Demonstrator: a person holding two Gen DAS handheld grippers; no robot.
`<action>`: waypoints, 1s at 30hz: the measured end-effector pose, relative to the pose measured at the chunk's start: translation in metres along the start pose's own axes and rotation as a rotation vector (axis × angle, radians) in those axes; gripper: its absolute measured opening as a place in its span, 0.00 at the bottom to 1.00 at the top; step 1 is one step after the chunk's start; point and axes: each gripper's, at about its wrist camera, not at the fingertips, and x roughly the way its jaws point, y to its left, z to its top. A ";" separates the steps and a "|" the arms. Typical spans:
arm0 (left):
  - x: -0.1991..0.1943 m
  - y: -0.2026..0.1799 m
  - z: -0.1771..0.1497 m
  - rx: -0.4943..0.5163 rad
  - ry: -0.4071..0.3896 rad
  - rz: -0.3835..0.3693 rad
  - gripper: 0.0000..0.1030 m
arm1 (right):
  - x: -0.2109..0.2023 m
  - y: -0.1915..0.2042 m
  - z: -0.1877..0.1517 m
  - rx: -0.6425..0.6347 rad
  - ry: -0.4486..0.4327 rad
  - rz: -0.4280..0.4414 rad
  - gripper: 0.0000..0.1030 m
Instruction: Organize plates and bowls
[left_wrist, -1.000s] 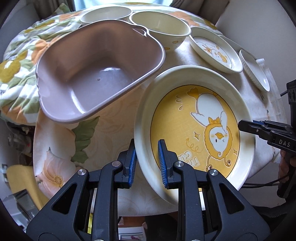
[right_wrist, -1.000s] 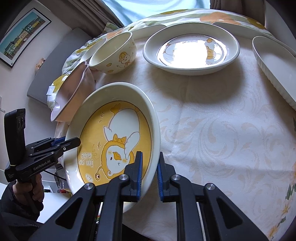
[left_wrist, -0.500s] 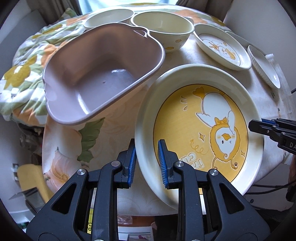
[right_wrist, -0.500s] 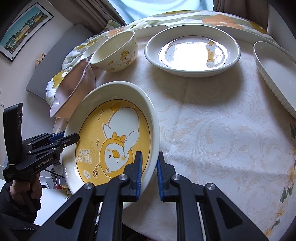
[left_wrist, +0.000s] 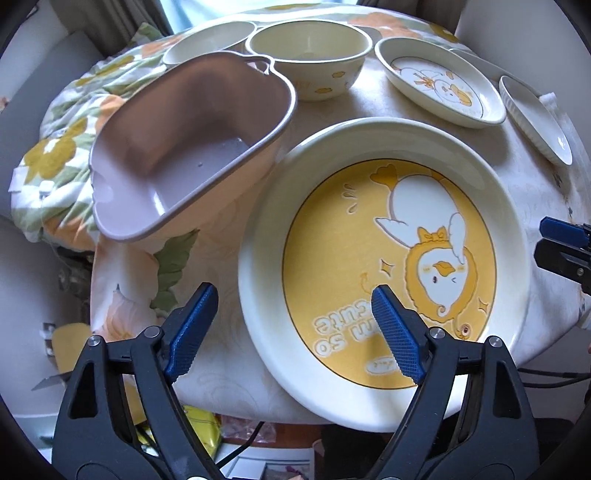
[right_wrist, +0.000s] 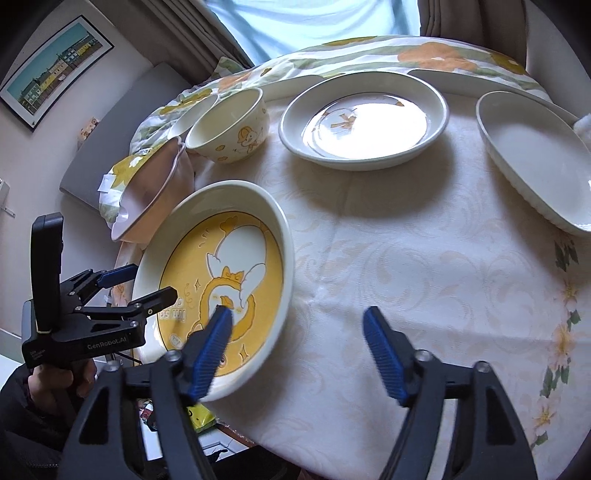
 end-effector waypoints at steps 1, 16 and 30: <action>-0.005 -0.001 -0.001 -0.002 -0.004 0.001 0.82 | -0.005 -0.003 -0.001 0.003 -0.007 0.002 0.81; -0.135 -0.096 0.054 0.068 -0.292 -0.171 1.00 | -0.133 -0.057 -0.001 0.014 -0.172 -0.214 0.97; -0.054 -0.235 0.209 0.415 -0.137 -0.475 1.00 | -0.164 -0.160 0.014 0.451 -0.288 -0.197 0.97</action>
